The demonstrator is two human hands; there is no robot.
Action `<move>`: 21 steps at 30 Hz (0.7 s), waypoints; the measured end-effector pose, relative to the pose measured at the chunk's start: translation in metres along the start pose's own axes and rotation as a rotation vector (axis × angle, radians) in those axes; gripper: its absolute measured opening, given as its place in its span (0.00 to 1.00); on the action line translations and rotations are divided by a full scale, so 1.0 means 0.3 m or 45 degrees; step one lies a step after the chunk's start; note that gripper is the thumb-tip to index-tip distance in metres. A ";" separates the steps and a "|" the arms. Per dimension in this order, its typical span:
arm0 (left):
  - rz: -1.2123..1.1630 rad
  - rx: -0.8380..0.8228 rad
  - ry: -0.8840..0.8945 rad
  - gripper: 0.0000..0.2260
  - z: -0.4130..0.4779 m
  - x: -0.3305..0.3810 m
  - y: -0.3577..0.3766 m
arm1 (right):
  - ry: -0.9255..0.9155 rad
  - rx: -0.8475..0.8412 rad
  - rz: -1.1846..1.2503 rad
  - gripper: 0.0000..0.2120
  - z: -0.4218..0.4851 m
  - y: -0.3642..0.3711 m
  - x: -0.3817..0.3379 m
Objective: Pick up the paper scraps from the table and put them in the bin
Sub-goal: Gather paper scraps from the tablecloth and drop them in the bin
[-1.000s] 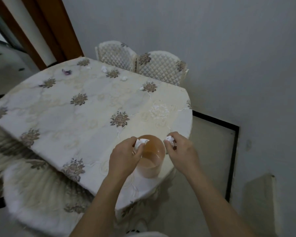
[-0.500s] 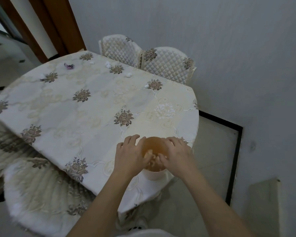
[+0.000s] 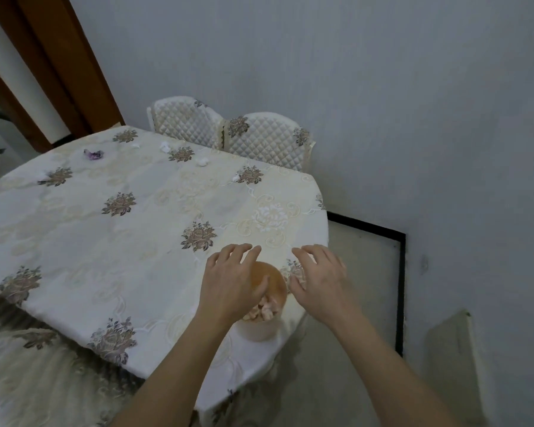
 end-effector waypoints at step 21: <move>-0.249 -0.001 0.621 0.27 0.301 0.529 0.053 | 0.617 0.194 -0.323 0.23 -0.210 -0.362 0.472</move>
Point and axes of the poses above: each hand's wrist, its own z-axis towards the middle knuckle, its own y-axis out of the palm, x = y × z, the point moved 2 cm from there along z, towards the middle knuckle, and after that the axes turned 7 degrees about y, right-handed, at the moved point
